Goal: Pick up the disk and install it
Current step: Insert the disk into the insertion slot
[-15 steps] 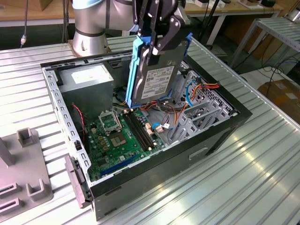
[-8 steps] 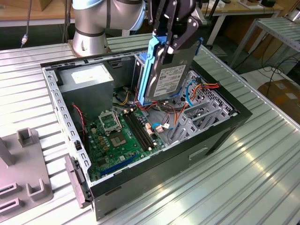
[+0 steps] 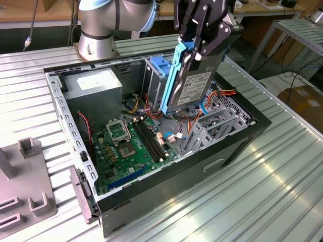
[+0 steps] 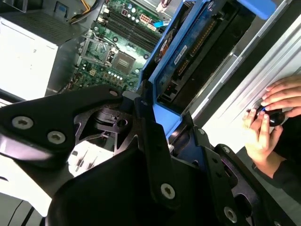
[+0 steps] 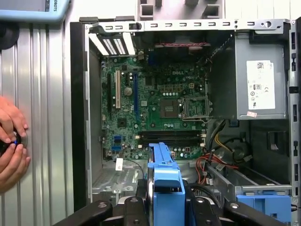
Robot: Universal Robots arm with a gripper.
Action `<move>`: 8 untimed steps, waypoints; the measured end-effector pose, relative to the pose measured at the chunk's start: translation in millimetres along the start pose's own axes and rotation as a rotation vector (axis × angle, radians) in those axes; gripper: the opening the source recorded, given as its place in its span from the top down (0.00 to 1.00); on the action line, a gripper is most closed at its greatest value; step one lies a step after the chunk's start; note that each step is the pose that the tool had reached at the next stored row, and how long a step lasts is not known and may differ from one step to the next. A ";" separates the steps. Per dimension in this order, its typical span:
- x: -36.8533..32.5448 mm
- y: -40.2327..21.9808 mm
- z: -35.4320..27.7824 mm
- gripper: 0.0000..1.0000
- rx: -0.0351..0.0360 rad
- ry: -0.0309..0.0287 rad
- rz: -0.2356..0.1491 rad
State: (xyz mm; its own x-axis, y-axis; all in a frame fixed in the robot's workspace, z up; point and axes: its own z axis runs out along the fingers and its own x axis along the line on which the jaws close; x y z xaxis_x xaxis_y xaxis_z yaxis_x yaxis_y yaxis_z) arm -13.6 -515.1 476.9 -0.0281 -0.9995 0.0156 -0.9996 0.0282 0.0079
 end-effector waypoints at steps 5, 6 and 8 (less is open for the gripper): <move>8.9 -4.6 1.8 0.63 0.0000 0.0014 0.000; 9.1 -7.6 2.1 0.63 0.0001 0.0019 0.000; 9.4 -14.9 2.5 0.63 0.0001 0.0030 0.000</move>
State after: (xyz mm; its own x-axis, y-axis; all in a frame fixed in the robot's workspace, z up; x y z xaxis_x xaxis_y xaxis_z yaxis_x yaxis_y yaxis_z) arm 1.1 -525.0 474.4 -0.0282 -0.9994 0.0186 -0.9996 0.0283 0.0078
